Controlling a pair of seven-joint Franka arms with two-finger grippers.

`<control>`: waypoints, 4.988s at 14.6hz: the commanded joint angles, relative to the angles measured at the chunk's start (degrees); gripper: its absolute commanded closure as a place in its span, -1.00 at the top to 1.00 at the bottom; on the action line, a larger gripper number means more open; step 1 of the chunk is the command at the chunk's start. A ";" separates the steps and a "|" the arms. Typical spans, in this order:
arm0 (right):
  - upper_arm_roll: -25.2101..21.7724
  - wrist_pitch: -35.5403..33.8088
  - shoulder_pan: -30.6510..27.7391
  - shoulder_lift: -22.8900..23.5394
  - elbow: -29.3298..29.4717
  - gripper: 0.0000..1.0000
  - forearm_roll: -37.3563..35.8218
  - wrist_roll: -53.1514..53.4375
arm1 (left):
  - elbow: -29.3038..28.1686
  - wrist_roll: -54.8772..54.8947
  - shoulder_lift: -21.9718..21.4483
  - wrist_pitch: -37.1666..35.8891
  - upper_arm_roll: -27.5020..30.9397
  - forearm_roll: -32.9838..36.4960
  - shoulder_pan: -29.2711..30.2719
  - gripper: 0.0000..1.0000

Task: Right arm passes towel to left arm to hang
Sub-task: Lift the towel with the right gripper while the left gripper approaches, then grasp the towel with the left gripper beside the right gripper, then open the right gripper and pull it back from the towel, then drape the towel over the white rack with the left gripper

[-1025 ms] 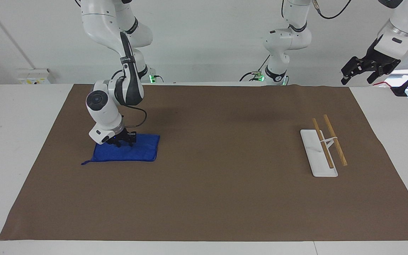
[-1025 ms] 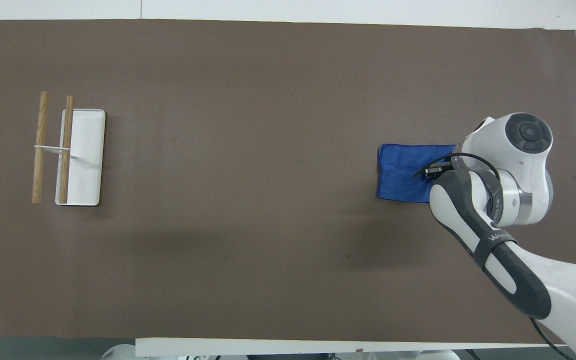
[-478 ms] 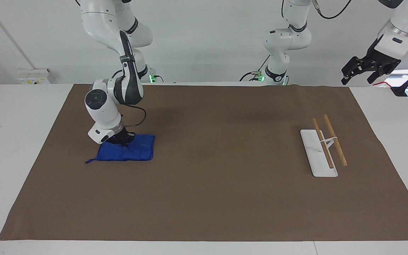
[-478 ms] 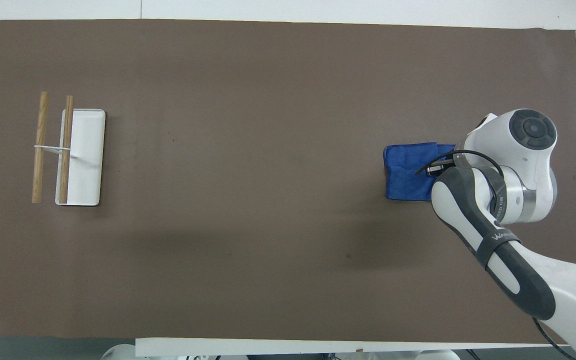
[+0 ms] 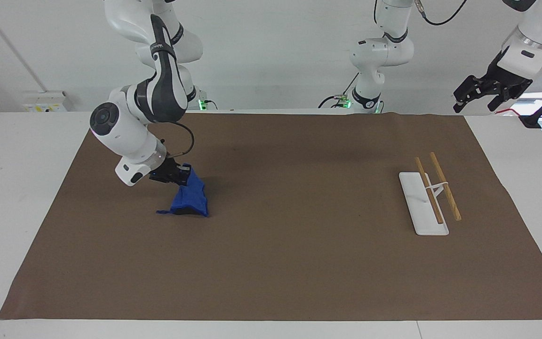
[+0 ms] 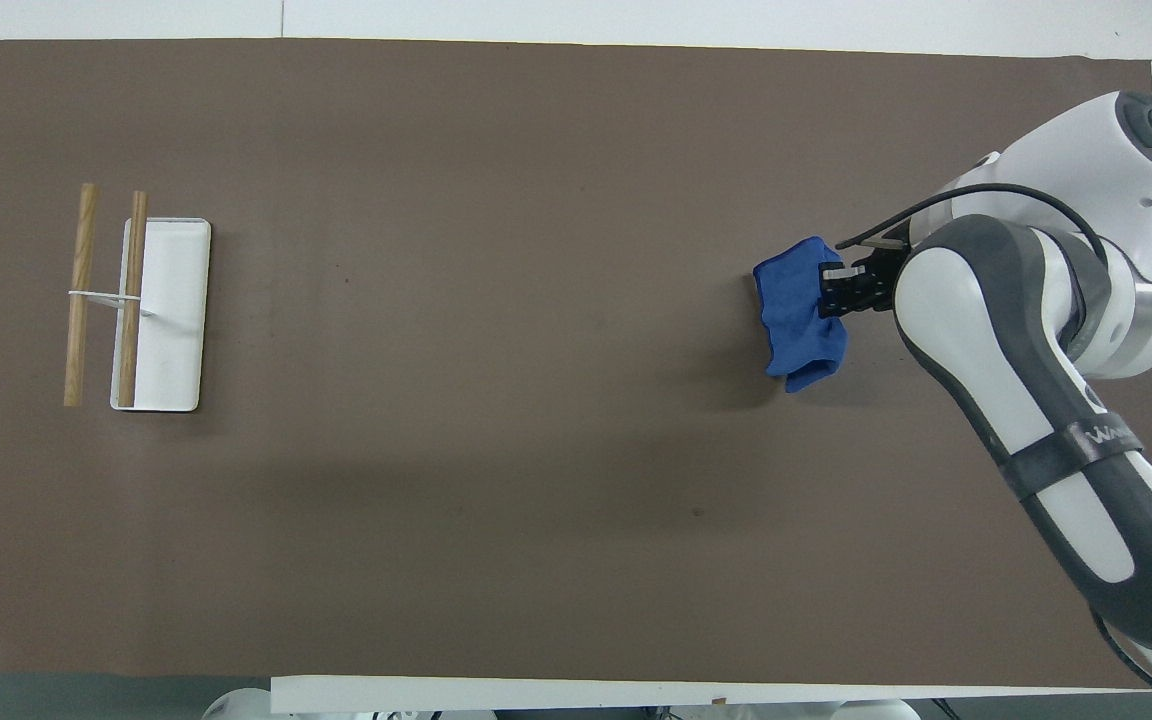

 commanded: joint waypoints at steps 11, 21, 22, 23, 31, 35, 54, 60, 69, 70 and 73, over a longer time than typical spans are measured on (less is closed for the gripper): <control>0.35 7.47 18.33 0.78 2.37 -1.00 36.20 41.33 | -24.61 -37.37 -6.37 25.47 -0.45 0.52 -10.34 1.00; 0.35 21.63 27.64 1.05 1.05 -1.00 50.98 56.72 | -25.06 -62.61 -5.84 26.54 -0.54 0.52 -17.12 1.00; 0.35 22.42 28.09 1.05 1.05 -1.00 51.25 56.72 | -25.06 -65.43 -5.15 26.63 -0.45 0.52 -18.34 1.00; 0.44 23.82 28.87 1.13 1.05 -1.00 51.34 56.90 | -25.06 -68.68 -4.62 26.80 -0.45 0.52 -19.57 1.00; 0.44 26.20 30.73 1.40 1.05 -1.00 51.52 57.43 | -29.01 -75.75 -4.26 27.95 -0.54 0.52 -27.58 1.00; 0.44 26.12 30.73 1.40 1.05 -1.00 51.52 57.43 | -30.68 -75.75 -5.14 28.21 -0.54 0.52 -28.37 1.00; 0.44 26.64 31.69 1.48 1.05 0.31 50.99 56.64 | -27.28 -70.91 -3.74 29.36 0.08 1.48 -27.15 -0.97; 0.00 25.07 29.95 0.17 1.06 1.00 25.05 48.30 | -16.02 -68.38 -2.50 26.01 0.16 2.72 -19.95 -0.98; -0.18 -4.17 10.71 -3.25 6.40 1.00 -22.82 20.00 | -29.26 -52.63 -3.30 45.49 0.16 3.68 -5.89 -0.97; -0.27 -7.86 8.60 -3.78 8.59 1.00 -23.10 17.98 | -30.76 -51.76 -2.51 49.44 0.16 3.68 -4.48 -0.97; -0.35 -18.51 3.67 -5.10 15.36 1.00 -23.63 12.26 | -31.13 -47.80 1.53 56.32 0.16 3.68 0.62 -0.97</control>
